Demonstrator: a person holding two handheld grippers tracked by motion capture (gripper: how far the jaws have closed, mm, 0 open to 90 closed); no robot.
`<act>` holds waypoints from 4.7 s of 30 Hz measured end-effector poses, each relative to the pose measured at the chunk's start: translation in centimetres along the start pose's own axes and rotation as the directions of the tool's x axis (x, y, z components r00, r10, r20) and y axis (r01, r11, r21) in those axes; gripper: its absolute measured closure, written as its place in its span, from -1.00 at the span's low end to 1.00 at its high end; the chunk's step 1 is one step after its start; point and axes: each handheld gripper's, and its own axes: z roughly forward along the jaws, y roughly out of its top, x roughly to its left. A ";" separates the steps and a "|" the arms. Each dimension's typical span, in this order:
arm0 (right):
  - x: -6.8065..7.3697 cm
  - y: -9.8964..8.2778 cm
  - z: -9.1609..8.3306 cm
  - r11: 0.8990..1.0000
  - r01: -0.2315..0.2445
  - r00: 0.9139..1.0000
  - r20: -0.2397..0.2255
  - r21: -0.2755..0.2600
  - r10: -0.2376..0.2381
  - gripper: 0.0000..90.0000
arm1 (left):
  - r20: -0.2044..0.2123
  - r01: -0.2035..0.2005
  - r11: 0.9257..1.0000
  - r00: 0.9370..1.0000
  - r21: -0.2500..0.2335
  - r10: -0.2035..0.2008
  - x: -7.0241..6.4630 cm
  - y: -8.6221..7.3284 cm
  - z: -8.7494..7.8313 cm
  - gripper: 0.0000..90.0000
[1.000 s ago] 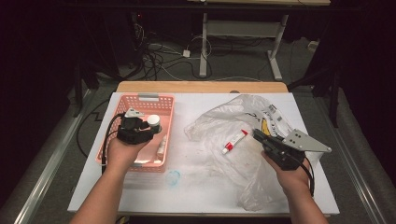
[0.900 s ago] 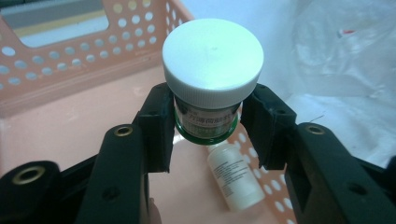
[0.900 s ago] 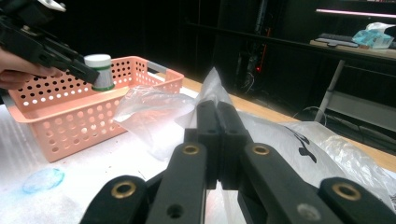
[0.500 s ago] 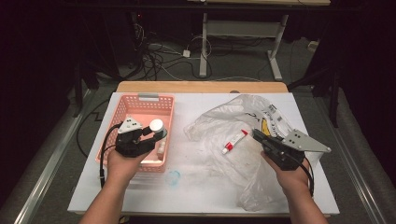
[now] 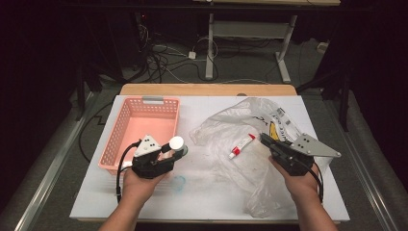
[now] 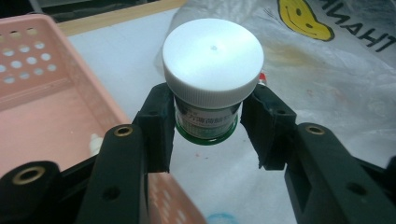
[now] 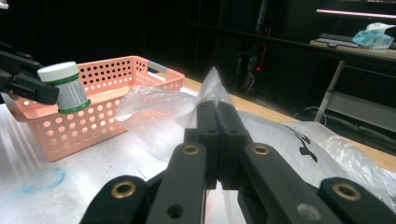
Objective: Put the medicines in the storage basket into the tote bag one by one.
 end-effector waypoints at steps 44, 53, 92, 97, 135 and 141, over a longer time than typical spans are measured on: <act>0.0 0.0 0.0 1.000 -0.007 1.000 -0.006 -0.003 0.007 1.00 | 0.162 -0.116 0.989 0.982 0.087 0.101 -8.1 2.3 13.0 0.20; -0.2 0.0 0.0 1.000 -0.008 1.000 -0.003 -0.006 0.008 1.00 | 0.160 -0.123 0.989 0.981 0.088 0.108 -9.0 3.2 16.4 0.20; -0.4 -0.1 -0.1 1.000 -0.011 1.000 -0.002 -0.007 0.011 1.00 | 0.181 -0.101 0.986 0.981 0.131 0.077 -9.9 3.6 21.8 -0.15; -0.4 -0.1 -0.1 1.000 -0.009 1.000 -0.002 -0.007 0.009 1.00 | 0.208 -0.082 0.991 0.976 0.103 0.060 -9.4 3.2 20.3 -0.27; -0.2 -0.2 -0.1 1.000 -0.005 1.000 0.000 0.003 0.005 1.00 | 0.119 -0.062 0.998 0.991 0.031 0.058 -4.7 -0.4 4.5 -1.00; -0.1 -0.2 0.0 1.000 -0.004 1.000 0.001 0.006 0.004 1.00 | 0.085 -0.052 0.998 0.995 0.035 0.049 -3.5 -0.9 3.1 -1.00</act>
